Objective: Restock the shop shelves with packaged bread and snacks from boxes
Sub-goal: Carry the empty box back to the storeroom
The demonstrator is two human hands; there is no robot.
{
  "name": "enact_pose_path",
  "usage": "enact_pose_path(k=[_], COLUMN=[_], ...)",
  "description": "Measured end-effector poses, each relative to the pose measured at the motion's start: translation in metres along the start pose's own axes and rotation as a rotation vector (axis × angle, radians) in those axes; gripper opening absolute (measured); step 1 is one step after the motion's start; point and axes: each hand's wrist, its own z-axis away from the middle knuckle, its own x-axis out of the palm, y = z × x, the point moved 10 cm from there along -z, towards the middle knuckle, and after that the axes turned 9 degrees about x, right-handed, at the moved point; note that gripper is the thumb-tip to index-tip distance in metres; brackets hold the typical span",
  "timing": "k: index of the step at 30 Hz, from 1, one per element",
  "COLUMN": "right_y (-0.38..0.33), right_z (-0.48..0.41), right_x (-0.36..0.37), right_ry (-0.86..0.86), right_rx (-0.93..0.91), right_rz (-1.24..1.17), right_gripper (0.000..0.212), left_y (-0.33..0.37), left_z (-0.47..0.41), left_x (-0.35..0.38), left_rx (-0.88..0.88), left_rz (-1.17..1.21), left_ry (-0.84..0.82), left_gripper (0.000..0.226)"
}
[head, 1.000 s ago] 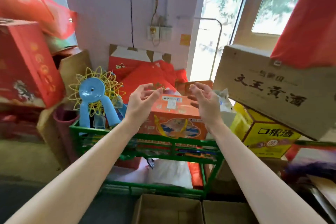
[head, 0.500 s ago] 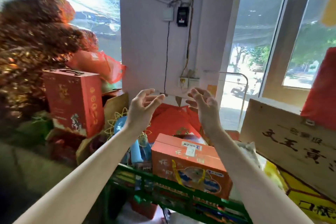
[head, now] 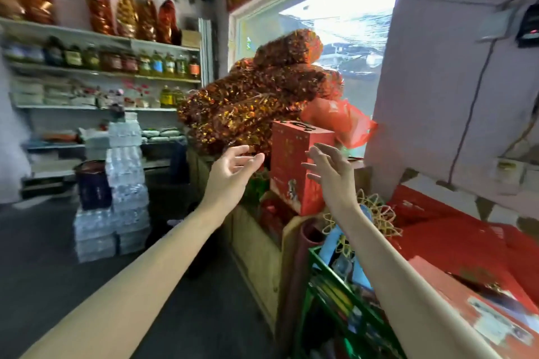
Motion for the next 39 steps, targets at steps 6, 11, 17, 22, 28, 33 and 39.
enact_pose_path(k=[6, 11, 17, 22, 28, 33, 39], right_y=[0.018, 0.043, 0.066, 0.100, 0.149, 0.183, 0.209], right_z=[-0.018, -0.040, -0.083, -0.121, -0.156, -0.190, -0.204], right_x=[0.130, 0.255, 0.381, 0.475, 0.592, 0.718, 0.877], right_ry=[-0.193, -0.297, -0.335, -0.367, -0.477, -0.616, -0.864], right_rx=[0.029, 0.026, 0.034, 0.075, 0.101, 0.109, 0.109], right_rz=[-0.076, -0.090, -0.104, -0.106, -0.109, -0.121, -0.126], right_gripper=[0.025, 0.038, 0.034, 0.037, 0.040, 0.035, 0.031], left_y=[-0.033, -0.078, -0.134, -0.181, -0.246, -0.304, -0.338], left_z=[-0.024, -0.055, -0.120, -0.168, -0.207, -0.238, -0.253], left_x=[-0.112, -0.211, -0.310, -0.373, -0.447, -0.531, -0.636], left_rx=[-0.022, -0.023, -0.046, -0.067, -0.098, -0.129, -0.179], left_rz=[-0.081, -0.128, -0.174, -0.218, -0.270, -0.361, -0.489], left_ry=[0.179, 0.283, 0.305, 0.328, 0.411, 0.553, 0.815], left_gripper=[0.038, 0.039, 0.034, 0.033, 0.041, 0.039, 0.041])
